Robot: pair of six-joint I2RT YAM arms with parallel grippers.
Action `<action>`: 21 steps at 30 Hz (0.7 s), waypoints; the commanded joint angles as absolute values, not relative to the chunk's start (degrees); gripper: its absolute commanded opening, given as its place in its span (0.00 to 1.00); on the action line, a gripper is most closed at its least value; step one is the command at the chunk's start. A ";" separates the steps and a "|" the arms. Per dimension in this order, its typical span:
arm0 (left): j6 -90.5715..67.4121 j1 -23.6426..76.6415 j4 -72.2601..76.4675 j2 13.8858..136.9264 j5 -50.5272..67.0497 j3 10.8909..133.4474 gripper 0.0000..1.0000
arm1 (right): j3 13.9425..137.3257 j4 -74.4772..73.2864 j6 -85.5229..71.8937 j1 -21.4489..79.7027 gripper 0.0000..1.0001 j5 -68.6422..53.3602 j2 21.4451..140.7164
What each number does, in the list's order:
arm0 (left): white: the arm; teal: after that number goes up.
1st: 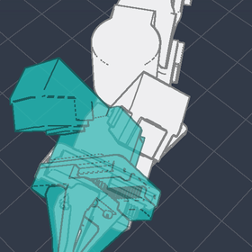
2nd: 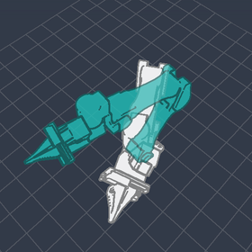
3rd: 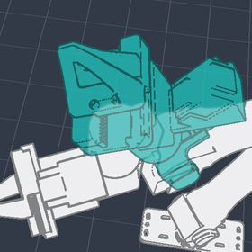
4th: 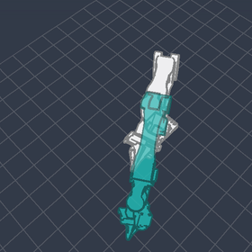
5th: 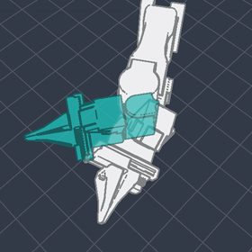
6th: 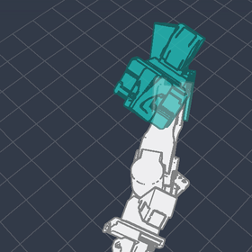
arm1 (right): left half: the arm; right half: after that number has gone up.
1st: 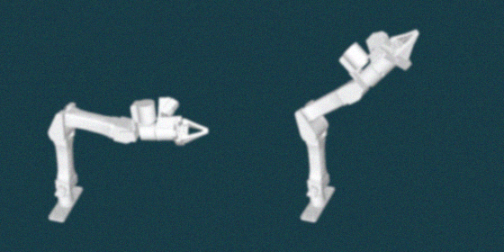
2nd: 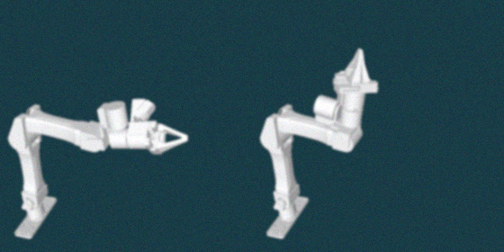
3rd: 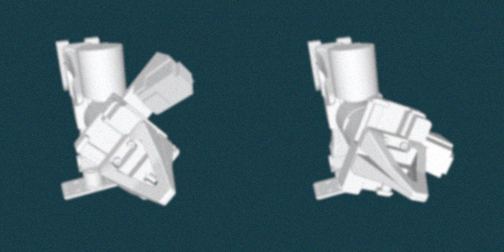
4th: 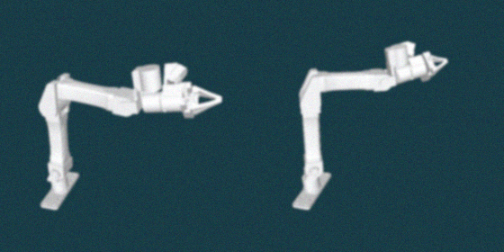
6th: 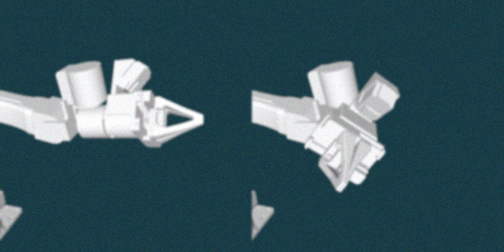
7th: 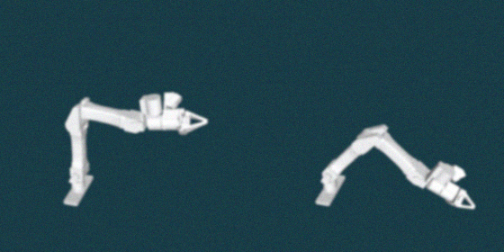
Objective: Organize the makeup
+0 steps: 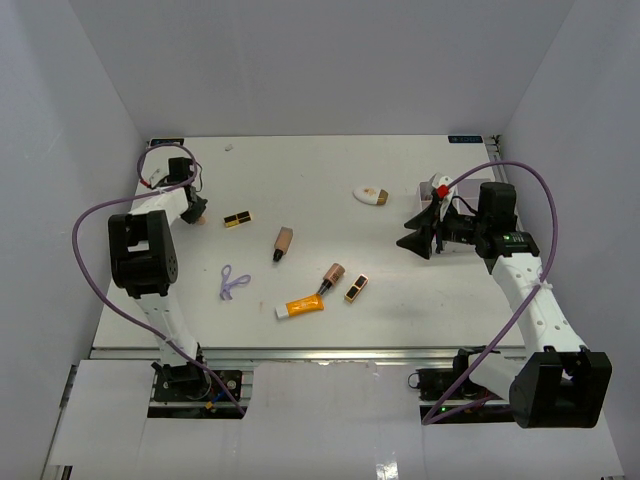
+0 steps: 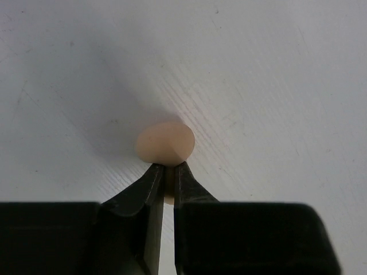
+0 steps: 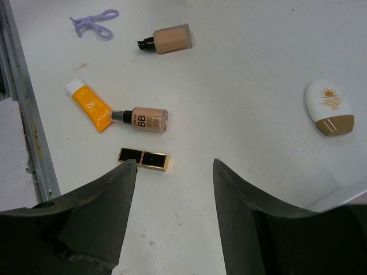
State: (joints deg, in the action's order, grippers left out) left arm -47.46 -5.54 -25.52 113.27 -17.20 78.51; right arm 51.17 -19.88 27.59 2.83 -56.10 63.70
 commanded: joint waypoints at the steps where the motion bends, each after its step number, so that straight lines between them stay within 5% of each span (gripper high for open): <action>1: -46.52 -6.44 -24.00 111.07 -14.87 78.26 0.11 | 51.24 -19.95 28.21 2.27 0.62 -57.04 63.76; 8: -40.85 -4.96 -12.15 95.54 10.70 67.02 0.00 | 50.95 -19.85 27.94 1.89 0.62 -59.33 64.41; 14: -37.79 10.24 17.31 84.15 42.38 53.31 0.00 | 49.72 -17.76 24.59 1.05 0.67 -68.31 66.75; 21: -40.63 27.39 35.28 84.63 49.04 48.75 0.00 | 45.55 -5.39 11.31 0.93 0.78 -76.97 68.36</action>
